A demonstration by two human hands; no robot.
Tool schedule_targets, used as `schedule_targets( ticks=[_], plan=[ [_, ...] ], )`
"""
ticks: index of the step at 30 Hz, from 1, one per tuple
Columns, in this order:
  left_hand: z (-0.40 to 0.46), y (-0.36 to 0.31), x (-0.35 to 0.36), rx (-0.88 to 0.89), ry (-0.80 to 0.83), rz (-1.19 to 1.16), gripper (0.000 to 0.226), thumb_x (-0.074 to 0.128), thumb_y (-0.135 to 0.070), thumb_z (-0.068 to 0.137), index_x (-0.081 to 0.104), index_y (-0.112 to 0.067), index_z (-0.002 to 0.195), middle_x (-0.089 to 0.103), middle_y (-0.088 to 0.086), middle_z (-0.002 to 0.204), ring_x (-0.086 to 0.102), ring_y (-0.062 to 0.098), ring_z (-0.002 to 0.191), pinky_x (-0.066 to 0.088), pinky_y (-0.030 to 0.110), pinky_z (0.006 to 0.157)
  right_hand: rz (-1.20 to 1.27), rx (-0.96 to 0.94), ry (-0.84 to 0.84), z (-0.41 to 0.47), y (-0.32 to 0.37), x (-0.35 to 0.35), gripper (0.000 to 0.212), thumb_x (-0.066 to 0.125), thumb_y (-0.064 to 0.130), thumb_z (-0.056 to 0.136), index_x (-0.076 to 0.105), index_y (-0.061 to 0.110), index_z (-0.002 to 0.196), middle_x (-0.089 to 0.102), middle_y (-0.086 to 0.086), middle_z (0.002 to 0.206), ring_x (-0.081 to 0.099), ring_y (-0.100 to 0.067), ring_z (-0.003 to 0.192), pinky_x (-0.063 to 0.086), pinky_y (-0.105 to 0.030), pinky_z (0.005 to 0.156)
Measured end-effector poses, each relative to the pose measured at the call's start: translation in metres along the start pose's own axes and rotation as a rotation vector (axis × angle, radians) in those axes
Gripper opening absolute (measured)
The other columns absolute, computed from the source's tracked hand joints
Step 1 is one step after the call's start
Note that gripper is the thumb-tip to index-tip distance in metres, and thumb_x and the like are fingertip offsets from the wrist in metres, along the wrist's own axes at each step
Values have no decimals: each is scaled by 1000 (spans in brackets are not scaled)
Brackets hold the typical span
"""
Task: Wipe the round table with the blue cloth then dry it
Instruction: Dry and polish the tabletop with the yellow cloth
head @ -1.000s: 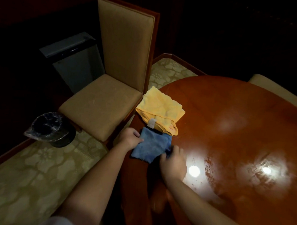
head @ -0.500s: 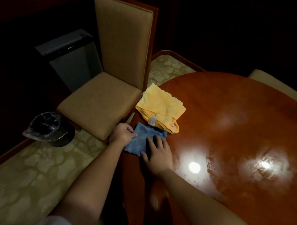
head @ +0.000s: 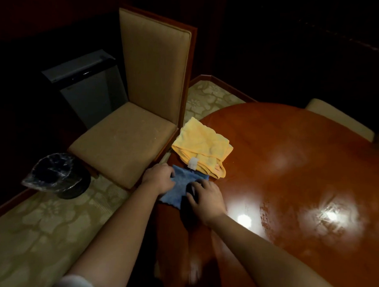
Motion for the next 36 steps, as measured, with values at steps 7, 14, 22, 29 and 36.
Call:
schedule_targets(
  ticks=[7, 14, 22, 29, 36],
  plan=[
    [30, -21, -41, -181, -138, -249, 21, 50, -22, 94, 67, -16, 104, 65, 6, 109, 59, 24, 97, 47, 30, 78, 390, 389, -264, 32, -35, -52, 32, 44, 29, 99, 60, 14, 122, 59, -6, 121, 53, -24, 110, 45, -33, 86],
    [62, -19, -49, -305, -272, -534, 35, 51, -20, 94, 56, -12, 127, 56, 10, 128, 53, 26, 115, 44, 31, 90, 510, 735, -101, 66, -75, -57, 58, 48, 43, 95, 36, 11, 142, 44, -14, 139, 49, -33, 120, 46, -39, 97],
    [93, -31, -28, -295, -124, -467, 47, 54, -31, 94, 45, -11, 136, 51, 13, 134, 46, 31, 124, 40, 36, 96, 708, 830, -32, 81, -78, -37, 72, 56, 43, 90, 17, 20, 145, 51, -14, 129, 60, -32, 102, 56, -45, 82],
    [96, -49, -29, -291, -139, -651, 36, 58, -22, 87, 58, -11, 122, 60, 8, 114, 55, 24, 101, 43, 30, 78, 710, 676, -34, 92, -77, -50, 64, 50, 30, 87, 20, 29, 144, 55, -7, 115, 61, -27, 93, 58, -40, 76],
    [83, -85, -52, -204, -299, -831, 36, 55, -4, 81, 61, -11, 116, 56, 11, 119, 55, 28, 105, 42, 28, 80, 761, 559, -241, 85, -86, -92, 51, 50, 26, 95, 33, 24, 143, 41, -6, 141, 46, -26, 123, 41, -35, 101]
  ],
)
Point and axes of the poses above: each hand's wrist, its own z-axis towards the middle knuckle, its own x-axis out of the palm, y = z × x, the point moved 5 cm from there along z, towards the middle knuckle
